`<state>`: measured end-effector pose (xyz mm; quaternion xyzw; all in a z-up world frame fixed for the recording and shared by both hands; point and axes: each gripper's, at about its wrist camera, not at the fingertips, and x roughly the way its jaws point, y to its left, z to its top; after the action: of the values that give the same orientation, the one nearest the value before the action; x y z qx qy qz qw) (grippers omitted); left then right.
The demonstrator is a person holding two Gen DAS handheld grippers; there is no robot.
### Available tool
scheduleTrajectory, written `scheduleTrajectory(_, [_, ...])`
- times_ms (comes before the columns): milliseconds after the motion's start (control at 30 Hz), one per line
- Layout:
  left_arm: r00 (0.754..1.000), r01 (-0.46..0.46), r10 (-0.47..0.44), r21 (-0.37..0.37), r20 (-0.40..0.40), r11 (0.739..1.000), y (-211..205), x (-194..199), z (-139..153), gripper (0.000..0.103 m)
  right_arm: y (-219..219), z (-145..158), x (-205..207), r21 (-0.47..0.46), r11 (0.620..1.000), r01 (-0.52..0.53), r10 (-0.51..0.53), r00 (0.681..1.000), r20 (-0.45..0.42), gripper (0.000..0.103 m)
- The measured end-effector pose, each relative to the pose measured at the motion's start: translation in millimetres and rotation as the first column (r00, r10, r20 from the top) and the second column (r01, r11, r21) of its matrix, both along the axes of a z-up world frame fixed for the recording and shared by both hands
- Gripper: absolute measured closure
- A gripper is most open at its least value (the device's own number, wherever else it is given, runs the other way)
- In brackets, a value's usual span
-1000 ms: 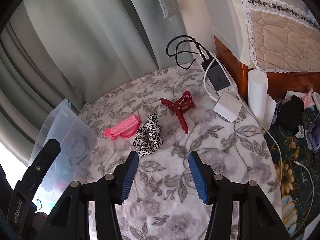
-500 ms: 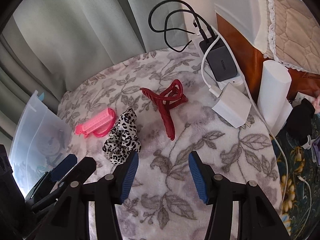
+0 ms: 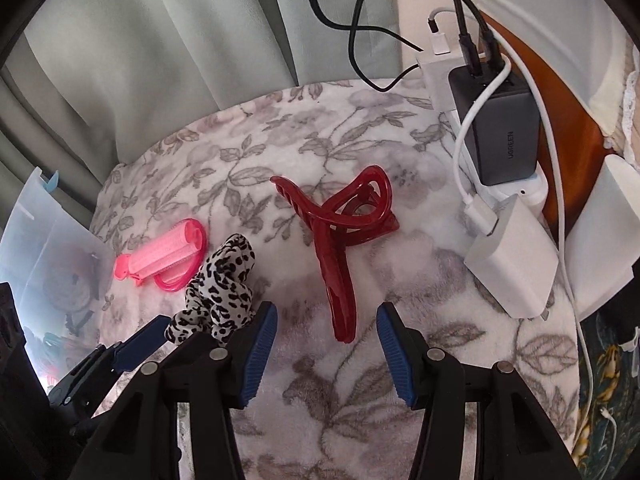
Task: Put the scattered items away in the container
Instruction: 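Grasp the leopard scrunchie with the left tool while the right tool grasps the red claw clip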
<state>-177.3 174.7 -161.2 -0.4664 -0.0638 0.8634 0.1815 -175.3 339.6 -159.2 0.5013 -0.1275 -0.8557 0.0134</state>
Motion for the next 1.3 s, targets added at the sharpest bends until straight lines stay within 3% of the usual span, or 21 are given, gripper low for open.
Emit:
scheduleTrajectory(200, [0.999,-0.016,0.015,0.024,0.045,1.000,0,-8,-6,0.053,-1,-8,-7,0.017,1.000,0.006,-0.006,1.000,0.001,0.058])
scheduleTrajectory(400, [0.998,-0.017,0.015,0.042,0.060,0.999,-1,-11,-6,0.069,2,-9,-8,0.012,1.000,0.025,-0.025,1.000,-0.007,0.086])
scheduleTrajectory(467, [0.998,-0.019,0.016,0.051,0.068,0.999,-2,-11,-6,0.076,3,-8,-7,0.001,1.000,0.030,-0.030,1.000,-0.009,0.087])
scheduleTrajectory(667, [0.997,-0.028,0.023,0.063,0.077,0.998,-5,-7,-2,0.083,4,-1,4,-0.027,0.999,0.034,-0.034,0.999,-0.019,0.088])
scheduleTrajectory(933, [0.998,-0.053,0.050,0.070,0.038,0.996,-14,6,18,0.086,5,20,24,-0.048,0.998,0.049,-0.051,0.997,-0.060,0.091])
scheduleTrajectory(1300, [0.996,-0.064,0.070,0.107,-0.051,0.992,-30,32,66,0.086,3,61,57,-0.072,0.996,0.060,-0.069,0.988,-0.141,0.094])
